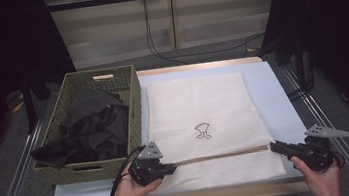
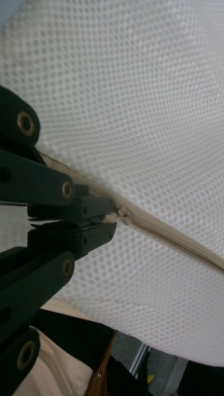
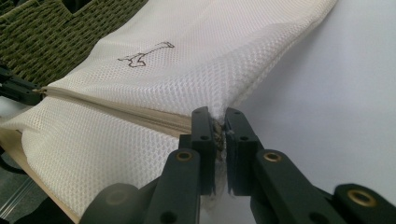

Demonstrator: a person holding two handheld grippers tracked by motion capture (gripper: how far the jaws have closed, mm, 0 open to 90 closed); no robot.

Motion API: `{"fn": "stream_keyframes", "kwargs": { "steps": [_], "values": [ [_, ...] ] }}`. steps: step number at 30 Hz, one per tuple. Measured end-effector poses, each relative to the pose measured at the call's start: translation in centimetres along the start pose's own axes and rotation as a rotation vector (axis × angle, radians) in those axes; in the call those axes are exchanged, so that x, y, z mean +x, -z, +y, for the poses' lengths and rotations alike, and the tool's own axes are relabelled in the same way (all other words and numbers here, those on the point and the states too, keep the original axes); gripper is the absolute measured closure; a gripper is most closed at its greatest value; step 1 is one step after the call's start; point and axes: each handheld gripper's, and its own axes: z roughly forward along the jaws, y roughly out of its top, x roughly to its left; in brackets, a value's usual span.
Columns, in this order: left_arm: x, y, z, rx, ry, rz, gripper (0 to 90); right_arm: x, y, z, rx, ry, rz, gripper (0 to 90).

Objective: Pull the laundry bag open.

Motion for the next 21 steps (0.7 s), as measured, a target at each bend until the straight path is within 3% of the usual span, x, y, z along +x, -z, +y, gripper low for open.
{"fn": "stream_keyframes", "kwargs": {
  "steps": [21],
  "values": [
    [0.2, 1.7, -1.6, -0.018, 0.014, 0.039, 87.0, 0.1, -0.1, -0.4, 0.011, 0.003, 0.0, 84.2]
  ]
}}
